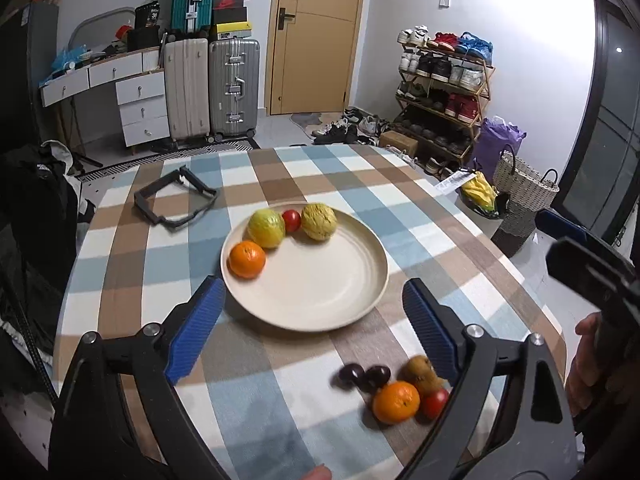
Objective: Organize fruits
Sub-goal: 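Move both grippers back toward the remaining fruits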
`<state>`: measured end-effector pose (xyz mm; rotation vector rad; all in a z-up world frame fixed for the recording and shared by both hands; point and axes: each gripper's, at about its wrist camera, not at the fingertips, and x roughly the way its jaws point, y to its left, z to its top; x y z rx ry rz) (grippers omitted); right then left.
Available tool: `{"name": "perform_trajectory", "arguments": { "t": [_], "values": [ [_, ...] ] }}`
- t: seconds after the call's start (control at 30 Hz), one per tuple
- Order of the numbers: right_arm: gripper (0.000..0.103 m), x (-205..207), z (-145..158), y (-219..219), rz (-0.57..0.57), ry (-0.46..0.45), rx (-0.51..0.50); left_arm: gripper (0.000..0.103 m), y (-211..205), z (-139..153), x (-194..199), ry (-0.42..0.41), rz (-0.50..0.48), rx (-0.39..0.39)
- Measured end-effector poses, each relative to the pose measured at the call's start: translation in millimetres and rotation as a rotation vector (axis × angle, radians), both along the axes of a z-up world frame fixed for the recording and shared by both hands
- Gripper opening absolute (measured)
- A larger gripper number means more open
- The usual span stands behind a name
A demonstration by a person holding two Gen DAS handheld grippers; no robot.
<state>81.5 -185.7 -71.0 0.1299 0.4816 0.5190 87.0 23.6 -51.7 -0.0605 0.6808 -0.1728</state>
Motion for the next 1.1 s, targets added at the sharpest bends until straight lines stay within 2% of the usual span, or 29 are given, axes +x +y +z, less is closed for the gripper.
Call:
{"name": "perform_trajectory", "arguments": {
  "t": [0.17, 0.43, 0.77, 1.1],
  "values": [
    [0.103, -22.7, -11.8, -4.9, -0.002, -0.011, -0.022, 0.102, -3.9, -6.2, -24.1, -0.007, 0.026, -0.006],
    [0.103, -50.2, -33.3, -11.8, -0.025, -0.009, -0.043, 0.102, -1.1, -26.4, -43.9, 0.031, 0.074, -0.018],
    [0.103, -54.4, -85.0, -11.4, 0.016, 0.154, -0.026, 0.102, 2.6, -67.4, -50.6, 0.12, 0.08, -0.023],
    [0.103, -51.5, -119.4, 4.1, 0.08, 0.262, -0.009, 0.102, 9.6, -82.2, -46.3, 0.156, 0.082, -0.038]
  ]
}}
